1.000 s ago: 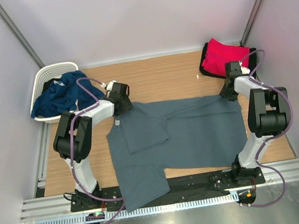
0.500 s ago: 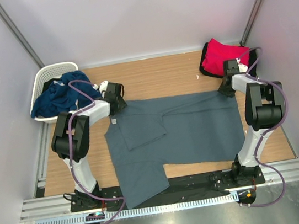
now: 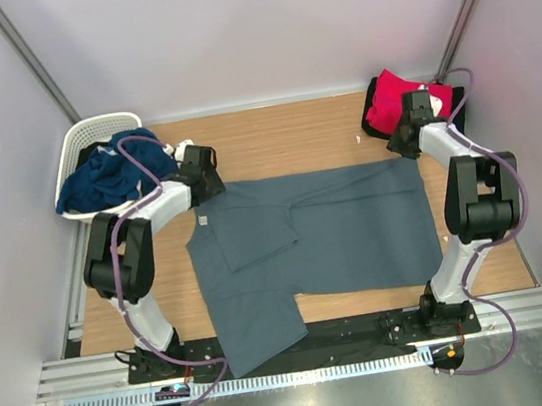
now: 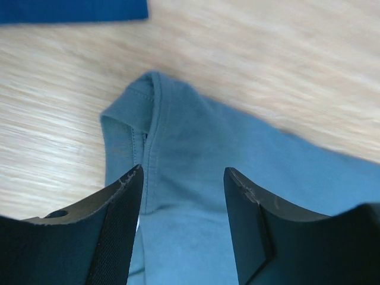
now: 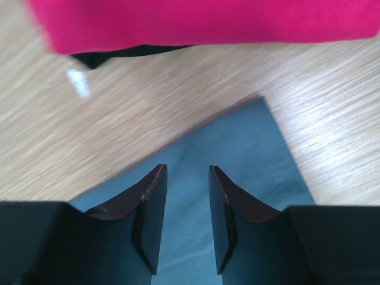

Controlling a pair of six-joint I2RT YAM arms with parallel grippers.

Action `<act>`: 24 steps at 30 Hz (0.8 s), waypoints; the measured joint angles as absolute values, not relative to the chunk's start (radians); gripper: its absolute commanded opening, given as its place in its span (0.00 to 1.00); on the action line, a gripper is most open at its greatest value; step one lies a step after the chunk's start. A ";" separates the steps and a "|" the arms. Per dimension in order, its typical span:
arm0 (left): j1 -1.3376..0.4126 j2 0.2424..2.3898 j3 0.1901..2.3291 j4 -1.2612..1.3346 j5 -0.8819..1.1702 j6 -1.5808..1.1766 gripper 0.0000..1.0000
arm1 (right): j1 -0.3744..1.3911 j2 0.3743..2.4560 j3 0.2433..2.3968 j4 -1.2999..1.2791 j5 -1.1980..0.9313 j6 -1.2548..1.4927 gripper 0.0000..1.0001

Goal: Fold and stack the t-shirts
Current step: Fold the tshirt

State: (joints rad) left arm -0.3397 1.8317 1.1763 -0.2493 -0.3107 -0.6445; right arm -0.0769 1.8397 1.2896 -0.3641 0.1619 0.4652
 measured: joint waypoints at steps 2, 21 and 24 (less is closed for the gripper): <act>-0.338 1.772 1.176 -0.255 -0.310 -0.630 0.59 | -0.054 1.781 1.290 -0.379 0.157 0.458 0.41; -0.332 1.893 1.199 -0.222 -0.257 -0.667 0.51 | 0.033 1.834 1.220 -0.406 0.173 0.491 0.39; -0.314 1.913 1.200 -0.219 -0.248 -0.679 0.50 | 0.033 1.882 1.220 -0.405 0.186 0.497 0.38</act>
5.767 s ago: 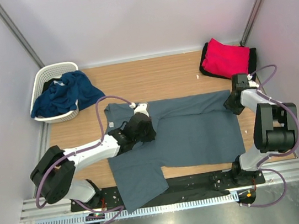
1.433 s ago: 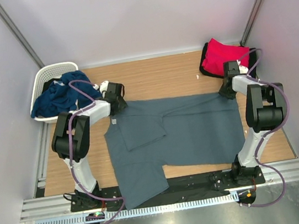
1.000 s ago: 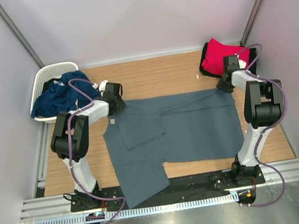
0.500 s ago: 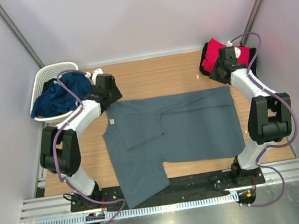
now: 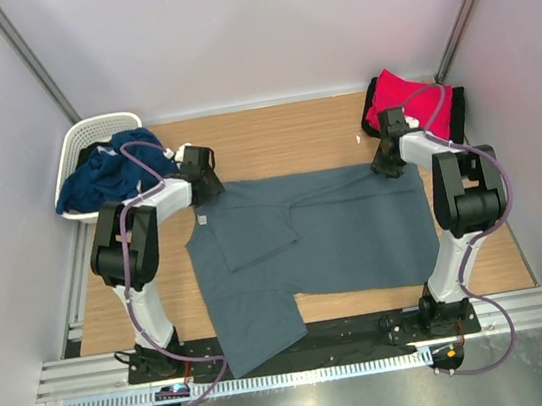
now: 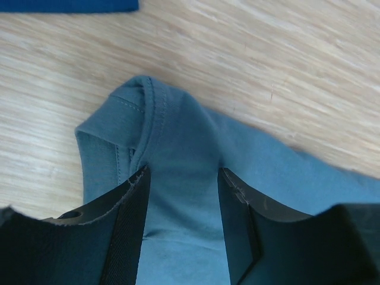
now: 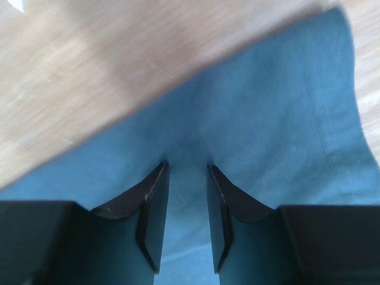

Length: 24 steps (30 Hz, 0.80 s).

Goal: Fold and stack the t-shirts
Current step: Fold the tshirt

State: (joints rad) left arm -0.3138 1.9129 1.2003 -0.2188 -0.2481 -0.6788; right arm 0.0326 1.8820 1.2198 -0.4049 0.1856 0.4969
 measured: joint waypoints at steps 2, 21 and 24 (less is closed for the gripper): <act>-0.298 1.920 1.209 -0.215 -0.234 -0.683 0.50 | 0.032 1.895 1.232 -0.398 0.194 0.503 0.37; -0.233 2.003 1.351 -0.233 -0.142 -0.644 0.58 | 0.033 2.064 1.475 -0.404 0.159 0.500 0.45; -0.236 1.862 1.258 -0.279 -0.115 -0.639 0.64 | 0.034 1.977 1.412 -0.427 0.146 0.496 0.64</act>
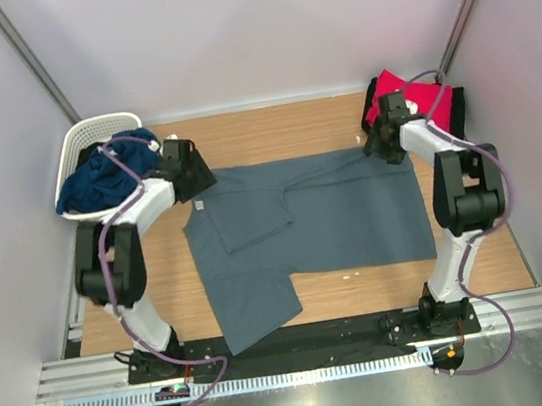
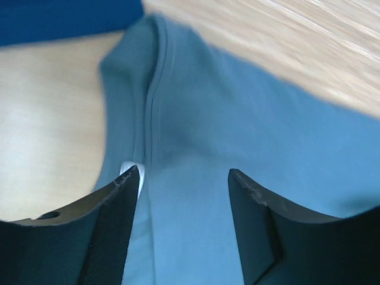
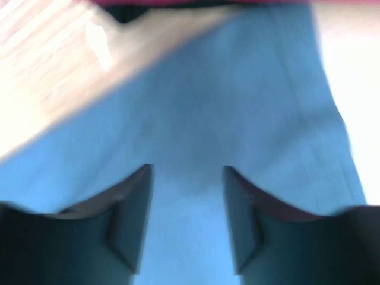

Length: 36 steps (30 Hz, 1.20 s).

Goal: Fold and stack the t-shirts
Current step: Fold the tshirt

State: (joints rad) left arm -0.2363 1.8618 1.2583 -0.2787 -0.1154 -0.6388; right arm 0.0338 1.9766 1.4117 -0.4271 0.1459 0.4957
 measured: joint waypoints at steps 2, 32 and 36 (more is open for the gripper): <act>-0.243 1.718 1.185 -0.307 -0.107 -0.640 0.65 | 0.034 1.860 1.344 -0.454 0.143 0.495 0.80; -1.088 0.805 0.485 -0.961 -0.218 -1.599 0.65 | -0.047 1.195 0.688 -0.660 0.271 0.650 0.89; -1.200 0.824 0.484 -0.962 -0.215 -1.715 0.63 | -0.088 1.211 0.694 -0.660 0.275 0.649 0.89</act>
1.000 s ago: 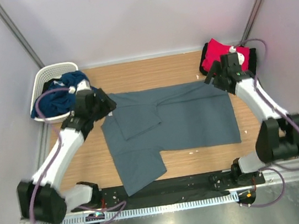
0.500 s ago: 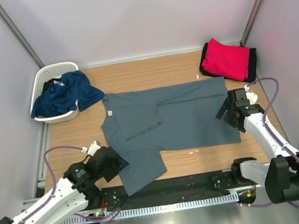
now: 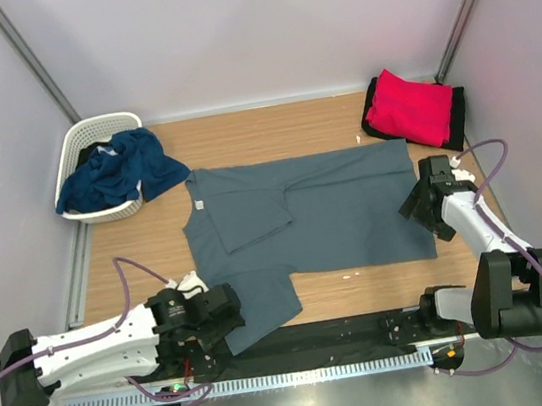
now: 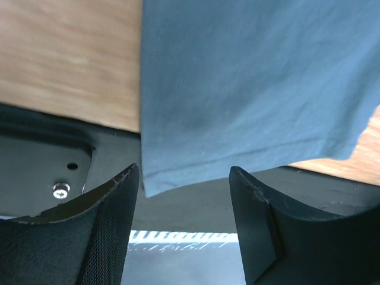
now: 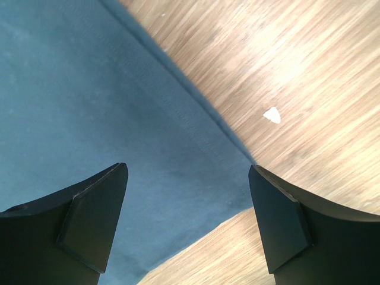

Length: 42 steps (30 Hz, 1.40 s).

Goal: Fold and stack the t-shirts
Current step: Fold the tshirt

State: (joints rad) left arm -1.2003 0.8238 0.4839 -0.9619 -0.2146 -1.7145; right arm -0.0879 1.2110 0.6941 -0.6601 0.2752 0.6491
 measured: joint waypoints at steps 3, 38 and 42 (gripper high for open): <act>-1.269 0.853 0.484 -0.963 -0.217 -1.796 0.62 | -0.114 1.210 0.696 -0.660 0.278 0.642 0.89; -1.419 0.853 0.393 -0.880 -0.266 -1.983 0.00 | -0.271 1.180 0.617 -0.664 0.287 0.723 0.74; -1.419 0.836 0.388 -0.882 -0.298 -1.983 0.00 | -0.271 1.168 0.605 -0.673 0.286 0.742 0.74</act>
State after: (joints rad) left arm -1.4185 0.8364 0.3878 -0.8822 -0.2977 -1.9831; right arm -0.2714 1.1675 0.6052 -0.6731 0.2855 0.7418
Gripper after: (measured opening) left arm 0.005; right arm 0.740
